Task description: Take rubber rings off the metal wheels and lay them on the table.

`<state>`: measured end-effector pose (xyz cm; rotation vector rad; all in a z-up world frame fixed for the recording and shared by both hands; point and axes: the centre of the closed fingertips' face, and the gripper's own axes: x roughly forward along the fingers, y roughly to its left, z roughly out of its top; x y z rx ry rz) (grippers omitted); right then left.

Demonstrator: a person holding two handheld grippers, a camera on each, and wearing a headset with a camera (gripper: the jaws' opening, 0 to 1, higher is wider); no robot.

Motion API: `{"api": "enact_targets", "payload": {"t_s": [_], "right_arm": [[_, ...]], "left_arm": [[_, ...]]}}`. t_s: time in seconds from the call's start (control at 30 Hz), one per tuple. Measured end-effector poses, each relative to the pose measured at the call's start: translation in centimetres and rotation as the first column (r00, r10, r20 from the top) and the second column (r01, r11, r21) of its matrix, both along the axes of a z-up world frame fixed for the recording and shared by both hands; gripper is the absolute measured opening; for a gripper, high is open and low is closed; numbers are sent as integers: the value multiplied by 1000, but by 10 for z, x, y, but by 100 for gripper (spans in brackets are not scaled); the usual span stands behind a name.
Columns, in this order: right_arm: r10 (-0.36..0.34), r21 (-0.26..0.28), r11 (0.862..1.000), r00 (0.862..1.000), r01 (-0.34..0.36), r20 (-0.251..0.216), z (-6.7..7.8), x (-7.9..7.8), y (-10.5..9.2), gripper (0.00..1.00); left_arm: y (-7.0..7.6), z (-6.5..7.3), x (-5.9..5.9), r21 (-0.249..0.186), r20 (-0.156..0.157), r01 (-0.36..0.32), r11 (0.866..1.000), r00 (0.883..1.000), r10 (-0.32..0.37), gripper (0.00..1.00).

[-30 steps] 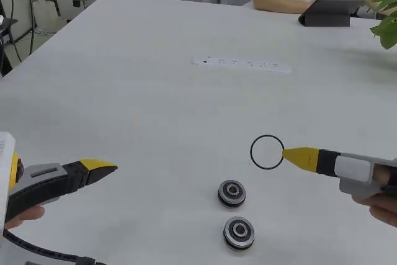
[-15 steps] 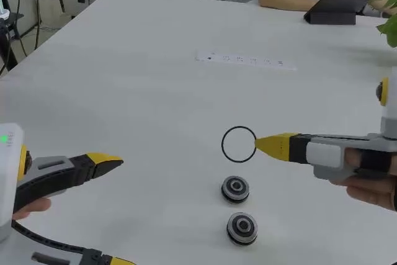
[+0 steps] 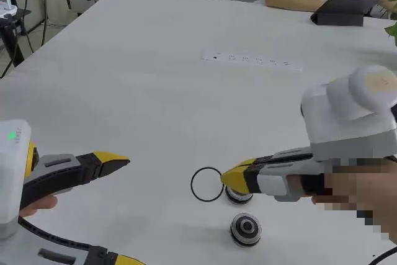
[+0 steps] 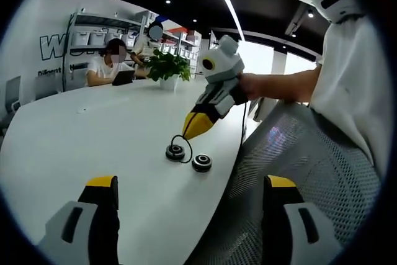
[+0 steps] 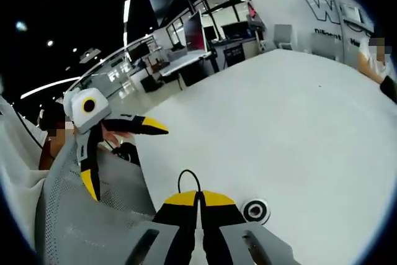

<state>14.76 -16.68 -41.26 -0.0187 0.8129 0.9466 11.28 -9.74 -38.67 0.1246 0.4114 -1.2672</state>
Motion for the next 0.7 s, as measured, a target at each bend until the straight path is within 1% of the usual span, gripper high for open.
{"api": "enact_targets", "payload": {"t_s": [0.07,0.17,0.2,0.23,0.37,0.53,0.7], "right_arm": [[24,-32,999,999,-24,-27,-9,-4,2,0],[35,-68,997,999,-37,-31,-19,-4,6,0],[35,-82,996,998,-39,-51,-24,-6,6,0],[33,-84,996,998,-37,-45,-26,-4,7,0],[35,-110,993,998,-41,-61,-37,-8,5,0],[8,-121,992,997,-17,-75,-46,-8,0,0],[-16,-122,992,996,5,-86,-51,-7,-4,0]], "left_arm": [[0,0,0,0,-1,-3,1000,1000,3,95],[0,-1,0,1,-4,-2,1000,1000,2,95],[0,-1,0,2,-5,-1,1000,1000,1,95],[0,-1,0,3,-5,0,1000,1000,0,95],[1,-1,0,-1,-10,-5,1000,1000,5,94],[1,-1,1,-4,-15,-9,1000,1000,9,94],[1,-2,0,1,-21,-5,1000,1000,5,94]]}}
